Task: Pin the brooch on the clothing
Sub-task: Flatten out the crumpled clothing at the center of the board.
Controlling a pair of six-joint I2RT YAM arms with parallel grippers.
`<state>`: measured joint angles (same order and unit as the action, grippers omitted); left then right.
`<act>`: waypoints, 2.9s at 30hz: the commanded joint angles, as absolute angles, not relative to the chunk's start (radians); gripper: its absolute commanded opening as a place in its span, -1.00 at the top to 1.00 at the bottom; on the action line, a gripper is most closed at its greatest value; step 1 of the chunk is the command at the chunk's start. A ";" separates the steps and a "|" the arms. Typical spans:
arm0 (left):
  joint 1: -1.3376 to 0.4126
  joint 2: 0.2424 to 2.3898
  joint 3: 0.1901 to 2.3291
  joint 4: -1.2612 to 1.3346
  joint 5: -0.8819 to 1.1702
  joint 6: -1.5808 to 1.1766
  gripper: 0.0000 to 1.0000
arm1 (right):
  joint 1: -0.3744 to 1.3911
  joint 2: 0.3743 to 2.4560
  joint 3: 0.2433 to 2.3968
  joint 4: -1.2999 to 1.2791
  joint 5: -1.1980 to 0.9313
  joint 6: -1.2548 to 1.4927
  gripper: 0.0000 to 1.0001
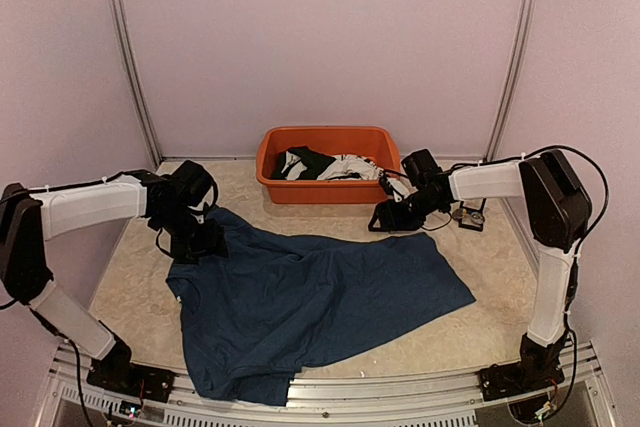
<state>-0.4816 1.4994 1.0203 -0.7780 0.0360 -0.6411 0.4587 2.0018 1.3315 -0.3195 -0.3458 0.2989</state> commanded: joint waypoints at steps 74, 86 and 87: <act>-0.567 1.887 1.122 -0.682 -0.057 -0.660 -0.03 | 1.400 1.497 0.838 -0.232 0.081 0.463 0.59; -0.589 1.831 1.080 -0.666 -0.042 -0.675 -0.06 | 0.956 1.304 0.904 -0.238 0.025 0.558 -0.48; -0.590 1.828 1.079 -0.666 -0.041 -0.675 -0.05 | 0.927 1.343 0.908 -0.245 0.030 0.553 -0.49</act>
